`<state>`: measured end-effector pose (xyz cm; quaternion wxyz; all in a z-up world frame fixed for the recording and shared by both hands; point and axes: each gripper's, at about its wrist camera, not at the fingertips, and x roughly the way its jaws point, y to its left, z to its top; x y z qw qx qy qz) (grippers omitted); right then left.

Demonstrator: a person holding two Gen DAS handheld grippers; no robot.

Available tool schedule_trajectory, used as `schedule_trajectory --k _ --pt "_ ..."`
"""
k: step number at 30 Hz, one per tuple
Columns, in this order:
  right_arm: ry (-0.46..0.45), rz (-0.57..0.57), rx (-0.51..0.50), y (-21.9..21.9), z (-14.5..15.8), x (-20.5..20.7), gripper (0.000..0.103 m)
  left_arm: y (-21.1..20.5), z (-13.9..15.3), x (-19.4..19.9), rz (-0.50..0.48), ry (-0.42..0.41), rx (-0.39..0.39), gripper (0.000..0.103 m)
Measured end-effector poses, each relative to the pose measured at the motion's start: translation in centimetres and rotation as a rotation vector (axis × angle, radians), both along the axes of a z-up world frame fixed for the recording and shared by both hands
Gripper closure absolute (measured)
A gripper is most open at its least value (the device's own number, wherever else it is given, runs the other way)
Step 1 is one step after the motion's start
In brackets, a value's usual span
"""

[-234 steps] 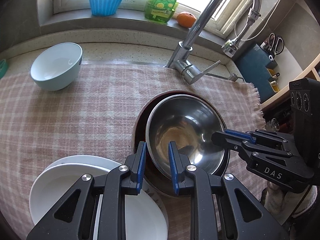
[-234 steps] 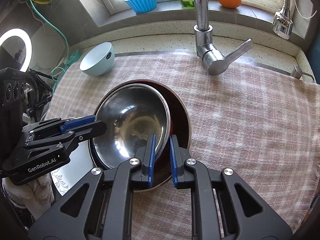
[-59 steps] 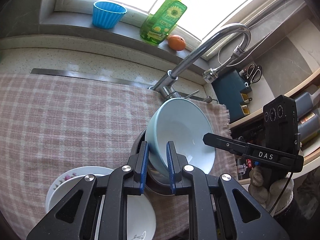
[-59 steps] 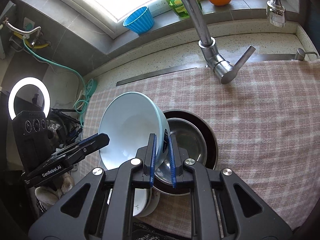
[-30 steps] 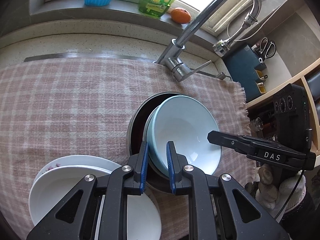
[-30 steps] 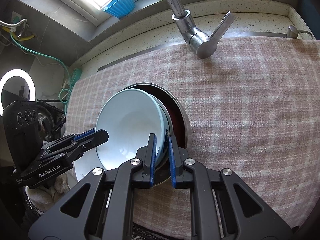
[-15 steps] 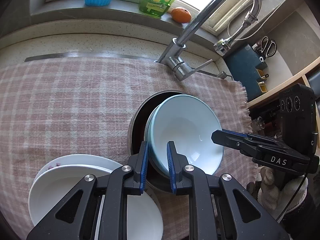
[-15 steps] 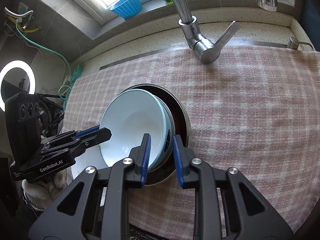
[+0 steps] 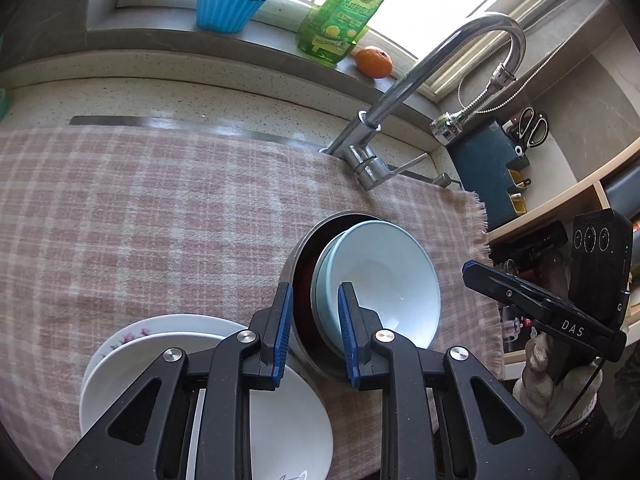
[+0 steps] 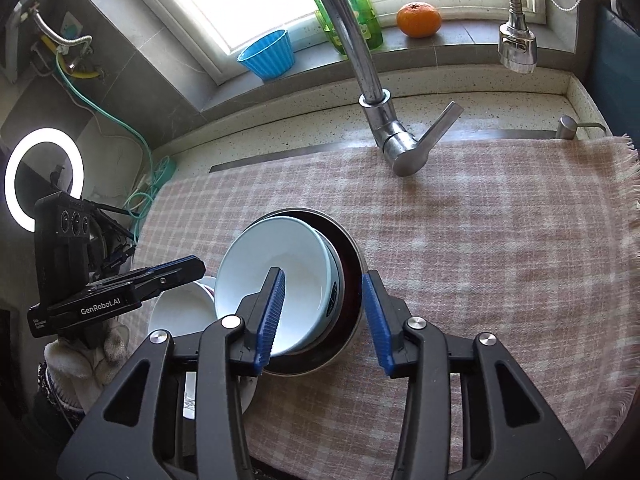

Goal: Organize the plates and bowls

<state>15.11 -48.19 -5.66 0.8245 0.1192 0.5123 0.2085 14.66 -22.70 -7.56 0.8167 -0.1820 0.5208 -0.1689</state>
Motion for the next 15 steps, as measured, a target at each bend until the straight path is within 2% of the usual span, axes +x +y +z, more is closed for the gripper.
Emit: schedule_trajectory --k 13,15 --pt "0.109 -0.053 0.027 -2.1 -3.7 0.6 0.061 0.2 -1.9 0.1 0.022 0.048 0.005 0.082" --pt "0.118 -0.052 0.031 -2.2 -4.1 0.5 0.065 0.1 -2.1 0.1 0.022 0.053 0.004 0.082"
